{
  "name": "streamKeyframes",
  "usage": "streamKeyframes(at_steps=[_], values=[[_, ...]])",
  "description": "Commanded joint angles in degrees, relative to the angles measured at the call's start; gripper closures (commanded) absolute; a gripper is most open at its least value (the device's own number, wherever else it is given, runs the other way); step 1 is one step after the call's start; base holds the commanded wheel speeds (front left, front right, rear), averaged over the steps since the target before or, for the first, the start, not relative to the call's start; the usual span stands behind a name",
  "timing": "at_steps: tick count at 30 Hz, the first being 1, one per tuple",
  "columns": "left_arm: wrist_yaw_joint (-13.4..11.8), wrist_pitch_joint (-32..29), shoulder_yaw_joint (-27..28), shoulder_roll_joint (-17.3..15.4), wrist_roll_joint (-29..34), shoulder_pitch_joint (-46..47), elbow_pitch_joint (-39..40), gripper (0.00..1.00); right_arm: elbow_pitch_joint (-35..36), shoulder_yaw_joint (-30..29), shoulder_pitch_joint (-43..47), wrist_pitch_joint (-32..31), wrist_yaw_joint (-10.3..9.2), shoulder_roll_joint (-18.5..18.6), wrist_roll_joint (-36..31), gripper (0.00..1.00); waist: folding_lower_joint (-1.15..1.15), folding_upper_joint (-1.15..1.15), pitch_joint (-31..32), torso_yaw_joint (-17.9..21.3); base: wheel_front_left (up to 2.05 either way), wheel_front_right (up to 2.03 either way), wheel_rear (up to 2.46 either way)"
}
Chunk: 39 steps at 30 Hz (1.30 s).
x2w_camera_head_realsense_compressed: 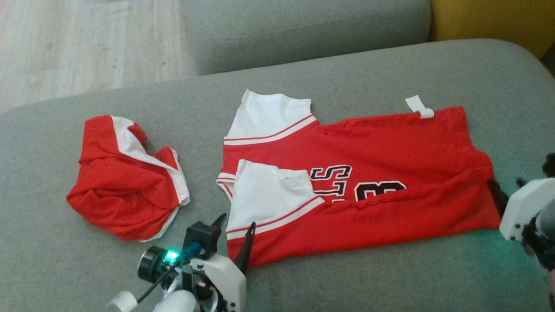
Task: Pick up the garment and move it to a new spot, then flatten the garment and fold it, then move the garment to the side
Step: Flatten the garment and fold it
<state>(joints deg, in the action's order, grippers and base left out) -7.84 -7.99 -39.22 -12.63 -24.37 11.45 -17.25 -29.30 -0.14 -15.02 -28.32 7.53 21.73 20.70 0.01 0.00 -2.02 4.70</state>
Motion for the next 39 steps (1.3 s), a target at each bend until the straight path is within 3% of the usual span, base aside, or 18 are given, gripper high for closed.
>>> streamKeyframes(at_steps=[1,5,9,13,17,21,24,25,30,39], values=[[-0.61,0.31,2.36,-1.16,0.3,2.59,2.42,0.0,3.63,-0.9,-0.99,2.7,-0.04,-0.07,-1.22,0.0,-0.01,0.0,-0.87,0.32,0.0,0.0,0.0],[-2.0,2.45,4.28,-1.54,0.23,3.58,3.55,0.0,8.72,-4.14,-1.27,12.63,-0.04,-3.71,-3.27,0.0,-0.01,0.0,-2.55,0.9,0.0,0.0,0.0],[-3.64,10.13,7.68,-1.03,0.48,5.47,5.9,0.0,13.34,-5.2,-0.33,24.3,-0.04,-7.24,-2.41,0.0,-0.01,0.0,-4.1,1.57,0.0,0.0,0.0],[-2.57,17.64,9.96,-0.47,-0.06,7.4,7.71,0.0,16.42,-6.17,1.14,33.82,-0.04,-11.12,-2.28,0.0,-0.01,0.0,-5.59,2.78,0.0,0.0,0.0],[-0.25,20.17,10.9,-1.39,0.23,11.22,8.17,0.0,17.06,-5.87,2.09,40.18,-0.04,-13.81,-4.73,0.0,-0.01,0.0,-7.62,4.81,0.0,0.0,0.0],[3.86,16.95,9.82,-4.5,1.74,18.58,6.11,0.0,17.01,-5.7,0.89,42.24,-0.04,-15.93,-5.82,0.0,-0.01,0.0,-10.13,7.3,0.0,0.0,0.0],[8.31,11.13,9.92,-7.06,0.4,25.39,3.31,0.0,17.35,-5.25,-0.64,42.84,-0.04,-17.22,-5.82,0.0,-0.01,0.0,-12.64,9.7,0.0,0.0,0.0],[8.31,11.13,9.92,-7.06,0.4,25.39,3.31,0.0,17.35,-5.25,-0.64,42.84,-0.04,-17.22,-5.82,0.0,-0.01,0.0,-12.64,9.7,0.0,0.0,0.0],[13.67,1.31,8.92,-11.28,-1.21,36.62,-3.99,0.0,18.19,-3.56,-2.74,43.23,-0.04,-18.46,-5.42,0.0,-0.01,0.0,-16.51,13.28,0.0,0.0,0.0],[15.29,-14.49,1.47,-17.56,-9.26,47.44,-16.23,0.0,21.48,0.2,-4.26,43.3,-0.04,-18.83,-0.25,0.0,-0.01,0.0,-21.5,17.88,0.0,0.0,0.0]])
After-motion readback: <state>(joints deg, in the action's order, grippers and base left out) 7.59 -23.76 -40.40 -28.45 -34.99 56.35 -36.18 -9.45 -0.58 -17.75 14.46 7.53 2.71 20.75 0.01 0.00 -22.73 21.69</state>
